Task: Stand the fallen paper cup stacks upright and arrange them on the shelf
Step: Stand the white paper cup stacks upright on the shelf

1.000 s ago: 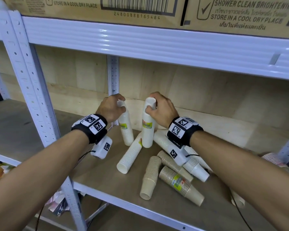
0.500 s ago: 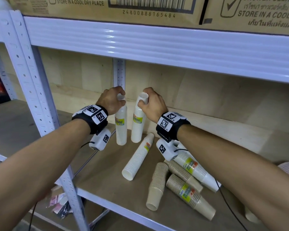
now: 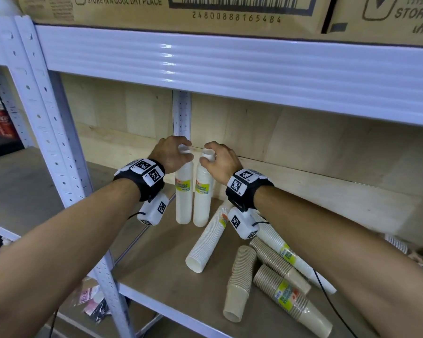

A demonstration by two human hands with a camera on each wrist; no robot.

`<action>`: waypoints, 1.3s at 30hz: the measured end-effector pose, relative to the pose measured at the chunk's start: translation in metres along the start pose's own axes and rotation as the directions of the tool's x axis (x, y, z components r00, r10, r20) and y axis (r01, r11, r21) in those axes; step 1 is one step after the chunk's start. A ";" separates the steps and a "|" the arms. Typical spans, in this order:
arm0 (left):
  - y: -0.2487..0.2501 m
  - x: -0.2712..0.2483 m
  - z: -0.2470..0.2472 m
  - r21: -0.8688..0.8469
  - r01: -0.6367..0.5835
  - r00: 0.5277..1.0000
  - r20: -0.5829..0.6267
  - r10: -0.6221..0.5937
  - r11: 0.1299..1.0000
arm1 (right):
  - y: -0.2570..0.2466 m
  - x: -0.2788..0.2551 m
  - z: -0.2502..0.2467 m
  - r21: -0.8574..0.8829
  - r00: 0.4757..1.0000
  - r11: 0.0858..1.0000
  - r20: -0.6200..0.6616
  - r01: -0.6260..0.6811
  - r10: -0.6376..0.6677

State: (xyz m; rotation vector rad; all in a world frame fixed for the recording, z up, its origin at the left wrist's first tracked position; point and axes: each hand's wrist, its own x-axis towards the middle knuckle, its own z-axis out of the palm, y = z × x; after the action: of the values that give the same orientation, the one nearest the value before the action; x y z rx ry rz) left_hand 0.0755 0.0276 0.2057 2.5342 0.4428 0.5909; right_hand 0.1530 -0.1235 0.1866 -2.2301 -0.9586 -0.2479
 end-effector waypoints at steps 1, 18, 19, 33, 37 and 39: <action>0.000 0.000 0.000 -0.005 -0.004 1.000 0.004 0.005 1.000 | 0.000 0.002 0.000 -0.002 1.000 1.000 -0.002 -0.005 0.005; 0.000 -0.003 -0.004 -0.082 0.016 1.000 0.017 -0.015 0.996 | -0.002 0.007 0.000 0.074 0.997 0.997 0.063 -0.037 0.033; 0.000 -0.003 -0.005 -0.079 0.015 1.000 0.025 -0.013 0.997 | -0.002 0.006 -0.001 0.079 0.997 0.996 0.069 -0.046 0.040; 0.053 -0.008 -0.020 -0.085 -0.110 0.994 -0.023 0.109 0.990 | 0.028 -0.024 -0.058 -0.133 0.973 0.979 0.152 -0.152 0.172; 0.072 -0.019 -0.001 -0.114 -0.137 0.987 0.073 0.146 0.984 | 0.052 -0.049 -0.072 -0.215 0.929 0.942 0.212 -0.259 0.304; 0.076 -0.026 0.015 -0.126 -0.142 0.979 0.126 0.158 0.982 | 0.065 -0.066 -0.078 -0.266 0.900 0.919 0.250 -0.291 0.358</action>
State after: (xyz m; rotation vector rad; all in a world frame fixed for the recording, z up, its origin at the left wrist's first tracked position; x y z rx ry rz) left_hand 0.0754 -0.0515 0.2264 2.4908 0.1646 0.4798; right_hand 0.1589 -0.2444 0.1840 -2.6454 -0.7099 0.1437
